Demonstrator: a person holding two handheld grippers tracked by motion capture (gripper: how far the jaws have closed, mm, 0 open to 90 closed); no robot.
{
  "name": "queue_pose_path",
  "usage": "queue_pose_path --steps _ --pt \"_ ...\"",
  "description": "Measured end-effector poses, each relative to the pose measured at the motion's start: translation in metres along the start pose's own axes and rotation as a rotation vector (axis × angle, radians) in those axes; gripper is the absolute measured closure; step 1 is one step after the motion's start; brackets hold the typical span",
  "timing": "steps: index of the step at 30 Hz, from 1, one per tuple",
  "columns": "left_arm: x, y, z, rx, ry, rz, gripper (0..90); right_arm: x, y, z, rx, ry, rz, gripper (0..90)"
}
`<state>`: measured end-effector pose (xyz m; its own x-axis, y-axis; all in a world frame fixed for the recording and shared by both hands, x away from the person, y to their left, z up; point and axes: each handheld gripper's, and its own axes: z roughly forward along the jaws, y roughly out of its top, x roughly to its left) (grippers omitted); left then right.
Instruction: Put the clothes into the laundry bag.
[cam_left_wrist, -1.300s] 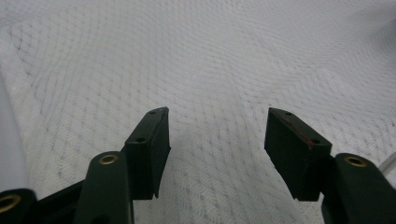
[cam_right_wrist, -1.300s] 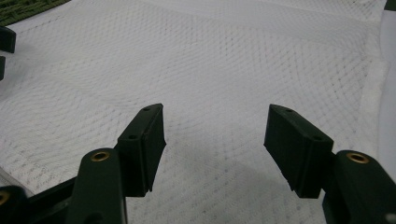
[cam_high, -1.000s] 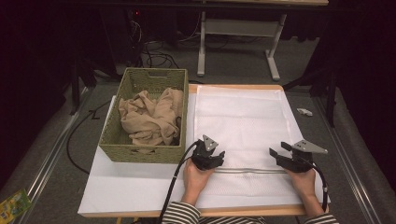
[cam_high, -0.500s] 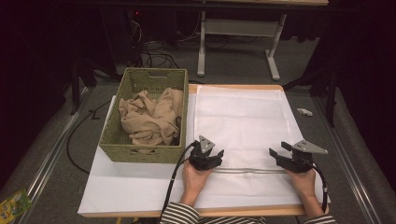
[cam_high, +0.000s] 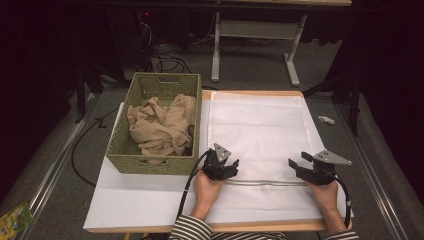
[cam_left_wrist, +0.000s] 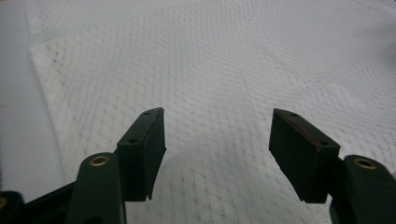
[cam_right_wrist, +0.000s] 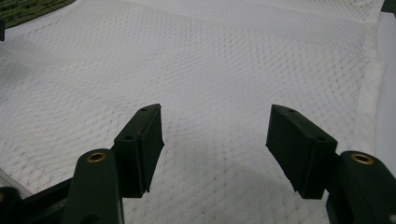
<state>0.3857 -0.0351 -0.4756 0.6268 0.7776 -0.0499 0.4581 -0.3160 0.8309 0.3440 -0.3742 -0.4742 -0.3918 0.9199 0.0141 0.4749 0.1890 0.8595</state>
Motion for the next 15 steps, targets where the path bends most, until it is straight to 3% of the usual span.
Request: queue_pose_path --steps 2,5,9,12,15 --pt "0.000 0.001 0.000 0.011 0.016 -0.012 35.4 0.000 0.000 0.000 -0.001 0.001 0.002 36.4" --pt "0.000 0.002 -0.002 0.012 0.006 -0.025 34.7 0.000 0.000 0.000 -0.001 0.003 0.005 36.4" --pt "-0.003 0.008 -0.005 0.034 0.018 0.007 33.6 0.000 0.000 0.000 -0.001 0.001 0.001 36.5" --pt "-0.007 0.014 -0.011 0.023 0.048 0.037 31.8 0.000 0.000 0.000 0.000 0.001 -0.002 36.5" --pt "-0.006 0.017 -0.015 0.037 0.027 0.027 31.8 0.001 0.000 0.000 0.002 0.001 0.001 36.5"
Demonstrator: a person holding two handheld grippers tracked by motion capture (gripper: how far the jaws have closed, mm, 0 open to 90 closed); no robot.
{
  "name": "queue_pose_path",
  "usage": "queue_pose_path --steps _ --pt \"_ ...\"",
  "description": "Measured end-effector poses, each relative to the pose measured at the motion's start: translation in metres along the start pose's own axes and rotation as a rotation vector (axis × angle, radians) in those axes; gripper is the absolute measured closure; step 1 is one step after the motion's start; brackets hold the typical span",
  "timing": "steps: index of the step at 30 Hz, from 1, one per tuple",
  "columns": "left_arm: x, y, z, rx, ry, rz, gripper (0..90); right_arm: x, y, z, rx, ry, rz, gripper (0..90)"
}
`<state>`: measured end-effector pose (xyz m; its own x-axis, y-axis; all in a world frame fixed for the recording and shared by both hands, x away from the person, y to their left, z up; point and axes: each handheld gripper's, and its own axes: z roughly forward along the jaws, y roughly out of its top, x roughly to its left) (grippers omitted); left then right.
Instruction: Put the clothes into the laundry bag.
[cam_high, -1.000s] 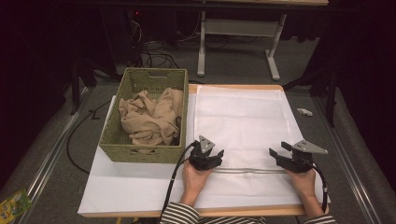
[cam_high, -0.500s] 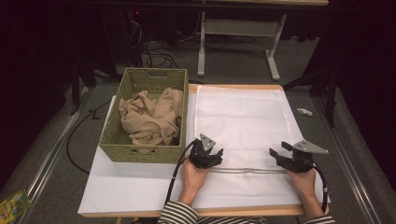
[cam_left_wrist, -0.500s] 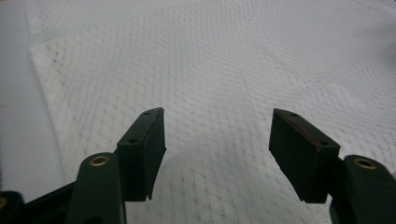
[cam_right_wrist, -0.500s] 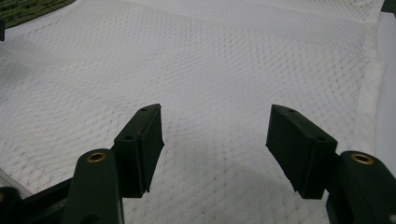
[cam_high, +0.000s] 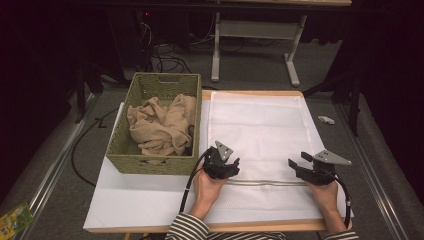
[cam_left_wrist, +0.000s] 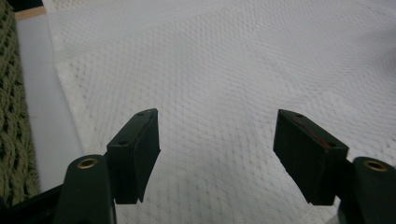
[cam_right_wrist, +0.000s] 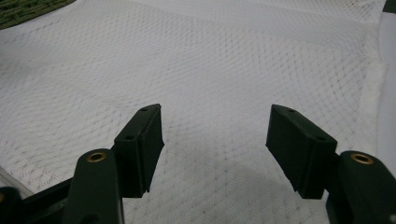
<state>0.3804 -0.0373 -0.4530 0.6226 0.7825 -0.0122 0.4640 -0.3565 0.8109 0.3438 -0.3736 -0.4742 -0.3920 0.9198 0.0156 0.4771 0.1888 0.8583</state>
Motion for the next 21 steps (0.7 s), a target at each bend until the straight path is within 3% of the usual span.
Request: queue_pose_path --steps 5,8,17,21 --pt "-0.001 0.003 -0.003 0.020 -0.011 0.019 29.6 0.000 0.000 0.000 0.000 0.000 -0.007 36.5" --pt "-0.004 0.008 -0.009 0.013 -0.006 0.051 28.3 0.000 0.000 0.000 0.002 0.001 -0.003 36.5" --pt "-0.001 0.013 -0.019 -0.005 -0.015 0.039 27.1 0.000 0.000 0.001 0.007 0.001 -0.011 36.5" --pt "-0.001 0.014 -0.019 -0.003 0.009 0.022 30.6 0.000 0.000 0.001 0.011 -0.002 -0.010 36.5"
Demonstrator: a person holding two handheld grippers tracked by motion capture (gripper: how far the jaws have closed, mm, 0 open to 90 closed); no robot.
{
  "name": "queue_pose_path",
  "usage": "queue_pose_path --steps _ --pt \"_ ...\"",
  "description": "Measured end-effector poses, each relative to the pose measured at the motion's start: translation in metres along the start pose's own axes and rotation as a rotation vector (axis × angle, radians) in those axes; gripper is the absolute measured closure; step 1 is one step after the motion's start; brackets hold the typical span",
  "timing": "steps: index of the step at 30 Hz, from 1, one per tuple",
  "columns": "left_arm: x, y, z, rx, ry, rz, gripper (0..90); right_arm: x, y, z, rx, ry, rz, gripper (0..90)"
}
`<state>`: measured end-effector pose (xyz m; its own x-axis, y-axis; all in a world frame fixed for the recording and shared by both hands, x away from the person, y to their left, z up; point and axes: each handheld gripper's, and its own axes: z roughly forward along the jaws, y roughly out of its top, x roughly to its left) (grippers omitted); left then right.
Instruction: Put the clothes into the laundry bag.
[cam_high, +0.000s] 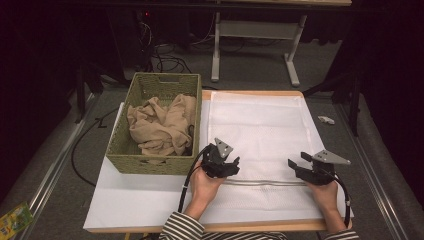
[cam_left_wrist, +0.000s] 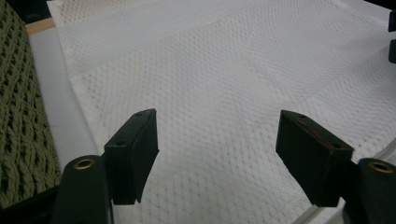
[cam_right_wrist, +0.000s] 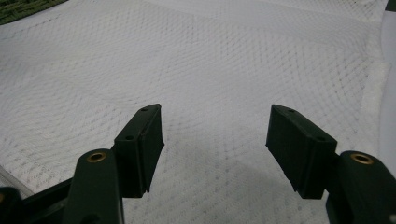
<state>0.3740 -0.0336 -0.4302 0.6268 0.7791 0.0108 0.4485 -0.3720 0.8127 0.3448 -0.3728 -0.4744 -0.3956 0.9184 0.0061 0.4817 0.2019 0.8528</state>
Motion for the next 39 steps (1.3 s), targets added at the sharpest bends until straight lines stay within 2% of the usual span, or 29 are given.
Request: queue_pose_path --steps 2,8,10,13,15,18,22,26,27,33,39 --pt "0.001 0.002 -0.002 -0.017 -0.023 -0.014 30.5 0.000 0.000 0.000 0.001 0.002 -0.003 36.6" --pt "0.001 0.010 -0.010 -0.026 0.009 0.019 28.6 0.000 0.000 0.000 0.000 0.002 -0.005 36.5" --pt "0.003 0.012 -0.014 -0.030 0.008 0.018 28.4 0.000 0.000 0.000 0.000 0.002 -0.004 36.4" --pt "0.007 0.015 -0.016 -0.010 -0.012 0.015 29.6 0.001 0.000 0.000 0.000 0.001 -0.002 36.2" --pt "0.009 0.016 -0.018 -0.020 -0.033 0.008 29.8 0.001 0.000 0.000 0.000 0.002 -0.016 36.3" --pt "0.010 0.018 -0.021 -0.012 -0.014 0.029 29.3 0.001 0.000 -0.001 -0.001 0.007 -0.008 36.3" --pt "0.013 0.021 -0.027 -0.021 -0.006 0.028 27.6 0.001 0.000 0.000 -0.003 0.006 -0.018 36.3" --pt "0.017 0.023 -0.032 -0.033 -0.004 0.016 26.8 0.001 0.000 0.000 -0.002 0.006 -0.015 36.1" --pt "0.021 0.025 -0.034 -0.030 -0.019 -0.003 26.7 0.001 0.000 0.000 -0.004 0.006 -0.015 36.0" --pt "0.028 0.031 -0.040 -0.021 0.000 0.006 25.7 0.002 0.000 -0.001 -0.004 0.008 -0.018 35.7" --pt "0.039 0.035 -0.049 -0.026 0.002 -0.014 22.4 0.002 0.000 -0.001 -0.004 0.009 -0.017 35.7"
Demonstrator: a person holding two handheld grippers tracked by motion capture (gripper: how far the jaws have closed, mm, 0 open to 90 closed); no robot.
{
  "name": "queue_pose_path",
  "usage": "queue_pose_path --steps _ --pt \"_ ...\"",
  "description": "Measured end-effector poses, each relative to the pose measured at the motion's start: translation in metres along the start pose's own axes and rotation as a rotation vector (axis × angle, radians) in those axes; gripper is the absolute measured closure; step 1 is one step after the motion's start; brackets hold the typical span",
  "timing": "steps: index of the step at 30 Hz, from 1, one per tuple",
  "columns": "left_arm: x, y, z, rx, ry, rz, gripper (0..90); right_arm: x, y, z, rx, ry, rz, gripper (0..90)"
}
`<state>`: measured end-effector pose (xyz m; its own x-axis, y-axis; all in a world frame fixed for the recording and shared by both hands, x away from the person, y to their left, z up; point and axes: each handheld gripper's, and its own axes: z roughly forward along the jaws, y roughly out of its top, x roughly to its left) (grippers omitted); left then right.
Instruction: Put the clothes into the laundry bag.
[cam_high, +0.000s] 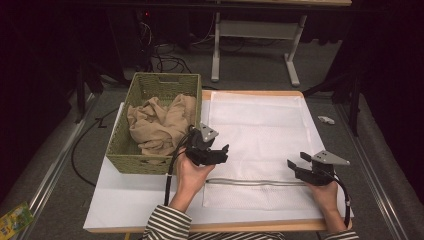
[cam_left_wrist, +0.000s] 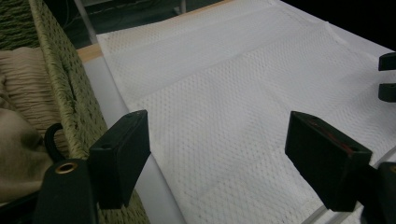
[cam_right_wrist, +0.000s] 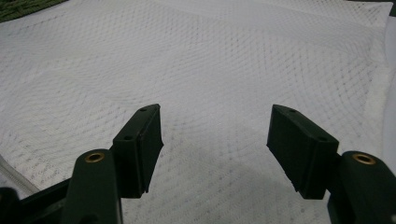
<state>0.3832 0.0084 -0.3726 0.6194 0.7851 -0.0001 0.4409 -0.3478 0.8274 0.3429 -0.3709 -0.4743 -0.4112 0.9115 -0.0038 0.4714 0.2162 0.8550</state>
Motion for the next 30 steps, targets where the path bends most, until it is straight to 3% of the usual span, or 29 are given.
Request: queue_pose_path --steps 7,30 --pt "0.005 0.002 -0.005 -0.003 0.009 -0.001 19.5 0.000 0.000 0.000 -0.012 0.003 -0.016 35.7" --pt "0.037 0.003 -0.025 -0.004 0.084 -0.075 16.3 0.000 0.000 0.000 -0.014 0.000 -0.022 35.8"
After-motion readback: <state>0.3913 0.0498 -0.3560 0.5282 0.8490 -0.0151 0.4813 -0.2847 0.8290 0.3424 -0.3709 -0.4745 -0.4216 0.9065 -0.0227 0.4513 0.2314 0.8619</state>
